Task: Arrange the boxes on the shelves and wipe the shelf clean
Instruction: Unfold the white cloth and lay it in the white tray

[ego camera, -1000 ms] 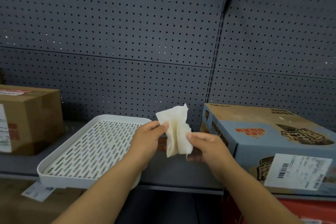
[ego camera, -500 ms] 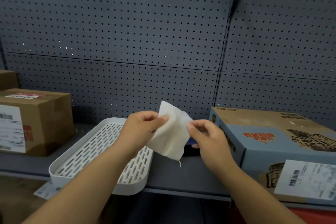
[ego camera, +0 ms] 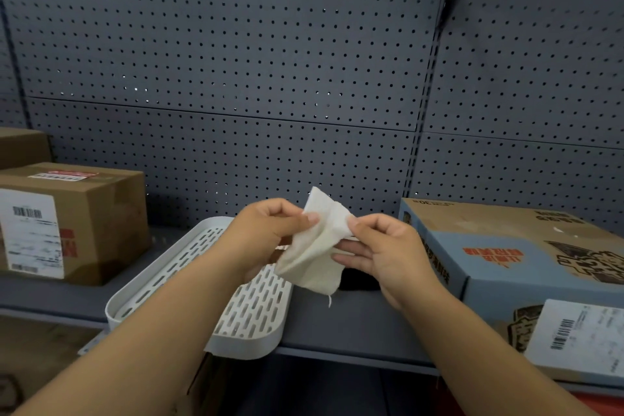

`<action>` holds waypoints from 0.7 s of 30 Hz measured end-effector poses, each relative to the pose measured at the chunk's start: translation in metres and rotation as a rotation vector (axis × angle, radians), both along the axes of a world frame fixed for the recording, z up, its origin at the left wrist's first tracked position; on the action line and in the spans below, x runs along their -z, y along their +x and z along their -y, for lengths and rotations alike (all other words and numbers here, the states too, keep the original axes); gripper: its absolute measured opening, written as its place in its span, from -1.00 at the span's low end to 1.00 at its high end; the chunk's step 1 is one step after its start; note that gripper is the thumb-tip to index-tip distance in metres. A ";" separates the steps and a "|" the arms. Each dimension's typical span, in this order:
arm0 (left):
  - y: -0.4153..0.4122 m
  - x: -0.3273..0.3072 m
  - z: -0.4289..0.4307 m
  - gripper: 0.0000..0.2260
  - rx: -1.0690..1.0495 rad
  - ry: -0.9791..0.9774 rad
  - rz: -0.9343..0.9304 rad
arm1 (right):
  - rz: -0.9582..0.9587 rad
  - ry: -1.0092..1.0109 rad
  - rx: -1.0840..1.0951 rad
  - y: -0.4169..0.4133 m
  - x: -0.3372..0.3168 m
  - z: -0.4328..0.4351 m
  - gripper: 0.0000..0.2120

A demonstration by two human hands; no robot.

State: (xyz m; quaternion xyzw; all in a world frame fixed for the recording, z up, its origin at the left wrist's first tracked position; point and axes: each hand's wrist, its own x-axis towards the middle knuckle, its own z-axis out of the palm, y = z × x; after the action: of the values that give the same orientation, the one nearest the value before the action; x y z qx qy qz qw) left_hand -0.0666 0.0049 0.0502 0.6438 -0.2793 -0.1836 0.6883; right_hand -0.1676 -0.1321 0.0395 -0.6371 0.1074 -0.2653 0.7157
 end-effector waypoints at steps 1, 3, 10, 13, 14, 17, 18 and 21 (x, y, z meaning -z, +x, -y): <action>0.003 -0.001 0.000 -0.82 -0.017 -0.035 -0.056 | -0.007 -0.014 0.023 0.000 0.001 0.001 -0.86; 0.008 -0.003 -0.001 -0.85 -0.111 -0.107 -0.127 | -0.070 -0.097 0.036 -0.003 0.003 0.003 -0.85; 0.018 -0.020 -0.007 -0.87 -0.245 -0.192 -0.020 | -0.488 -0.440 -0.212 -0.018 0.004 0.007 -0.72; 0.015 -0.028 -0.009 -0.85 -0.189 -0.216 -0.003 | -0.386 -0.439 0.058 -0.015 0.010 0.017 -0.76; 0.014 -0.030 -0.010 -0.85 -0.169 -0.225 0.002 | -0.340 -0.448 0.137 -0.013 0.011 0.021 -0.72; 0.011 -0.034 -0.012 -0.84 -0.090 -0.237 0.013 | -0.235 -0.382 0.130 -0.006 0.012 0.029 -0.33; 0.009 -0.036 -0.012 -0.84 -0.066 -0.242 0.013 | -0.198 -0.321 0.082 -0.004 0.011 0.031 -0.25; 0.009 -0.037 -0.014 -0.84 -0.023 -0.234 0.010 | -0.079 -0.085 -0.066 0.002 0.005 0.036 -0.44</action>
State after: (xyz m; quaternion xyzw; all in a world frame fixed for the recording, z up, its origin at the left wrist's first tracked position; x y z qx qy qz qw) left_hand -0.0571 0.0189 0.0875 0.5632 -0.2948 -0.1388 0.7594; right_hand -0.1658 -0.1683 0.0344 -0.6802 0.1035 -0.2205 0.6914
